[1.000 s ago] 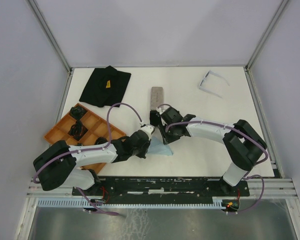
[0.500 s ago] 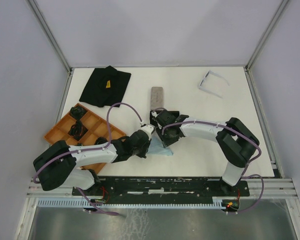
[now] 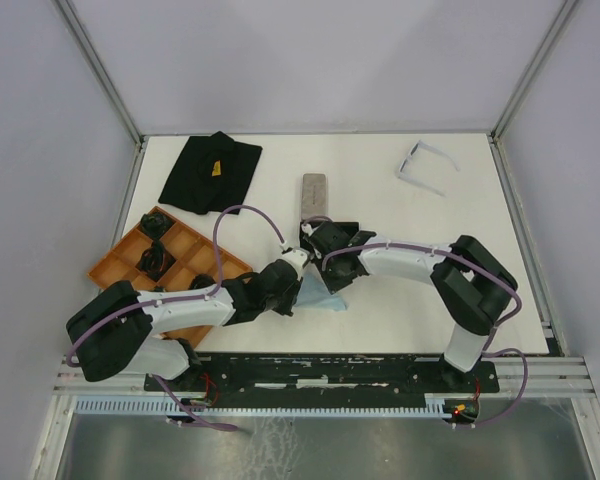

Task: Organize the sunglasses
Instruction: Fold the glasses cleaning cloth at the center of the board.

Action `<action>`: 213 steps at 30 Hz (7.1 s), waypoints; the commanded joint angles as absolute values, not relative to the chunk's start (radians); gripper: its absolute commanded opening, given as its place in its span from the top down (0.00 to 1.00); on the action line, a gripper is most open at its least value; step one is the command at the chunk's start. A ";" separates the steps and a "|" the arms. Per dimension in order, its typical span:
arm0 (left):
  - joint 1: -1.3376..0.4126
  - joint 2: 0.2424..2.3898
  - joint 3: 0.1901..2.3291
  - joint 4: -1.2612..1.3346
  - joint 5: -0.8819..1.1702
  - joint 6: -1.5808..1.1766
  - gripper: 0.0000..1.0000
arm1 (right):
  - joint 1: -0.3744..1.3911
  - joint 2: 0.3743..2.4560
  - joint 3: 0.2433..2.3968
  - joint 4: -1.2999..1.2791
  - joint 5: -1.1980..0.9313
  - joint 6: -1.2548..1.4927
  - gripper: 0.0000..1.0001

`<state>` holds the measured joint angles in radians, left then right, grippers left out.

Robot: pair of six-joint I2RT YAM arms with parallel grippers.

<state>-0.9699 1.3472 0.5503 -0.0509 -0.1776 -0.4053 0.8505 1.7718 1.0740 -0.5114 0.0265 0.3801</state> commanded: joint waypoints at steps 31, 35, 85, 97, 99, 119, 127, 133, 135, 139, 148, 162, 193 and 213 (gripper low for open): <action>-0.966 1.103 0.785 -0.229 -0.232 -0.422 0.97 | 0.854 1.175 0.929 -0.498 0.120 0.388 1.00; -0.977 1.082 0.825 -0.295 -0.224 -0.456 0.97 | 0.854 1.138 0.953 -0.574 0.063 0.418 1.00; -0.860 1.520 0.578 0.588 -0.089 -0.207 0.97 | 0.676 1.420 0.608 0.204 0.098 0.290 1.00; -0.861 1.483 0.417 0.793 -0.049 -0.194 0.97 | 0.677 1.310 0.419 0.399 0.073 0.298 1.00; -0.861 1.479 0.405 0.801 -0.057 -0.197 0.97 | 0.678 1.301 0.408 0.408 0.053 0.300 1.00; -0.860 1.523 0.354 0.892 -0.102 -0.225 0.97 | 0.694 1.209 0.371 0.303 0.012 0.320 1.00; -0.860 1.560 0.346 0.934 -0.082 -0.236 0.97 | 0.701 1.204 0.358 0.292 0.016 0.328 0.98; -0.860 1.589 0.339 0.954 -0.069 -0.261 0.97 | 0.707 1.220 0.356 0.300 0.014 0.334 0.97; -0.860 1.593 0.329 0.970 -0.064 -0.272 0.97 | 0.709 1.226 0.355 0.305 0.010 0.334 0.97; -0.862 1.595 0.317 0.984 -0.051 -0.285 0.97 | 0.715 1.230 0.357 0.305 0.008 0.337 0.97; -0.867 1.595 0.298 1.001 -0.019 -0.303 0.97 | 0.732 1.229 0.351 0.294 0.026 0.349 0.96; -0.885 1.574 0.270 1.002 -0.007 -0.319 0.85 | 0.749 1.206 0.331 0.269 0.041 0.366 0.83; -0.896 1.392 0.314 0.749 -0.187 -0.454 0.54 | 0.691 1.185 0.616 -0.218 0.142 0.547 0.57; -0.887 1.368 0.313 0.713 -0.190 -0.440 0.55 | 0.583 1.489 0.759 -0.166 -0.146 0.430 0.61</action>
<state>-0.8913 1.3869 0.2913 0.6964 -0.1600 -0.4225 0.5949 1.4727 0.7162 -0.2062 -0.1169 0.4603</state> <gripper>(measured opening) 0.453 0.395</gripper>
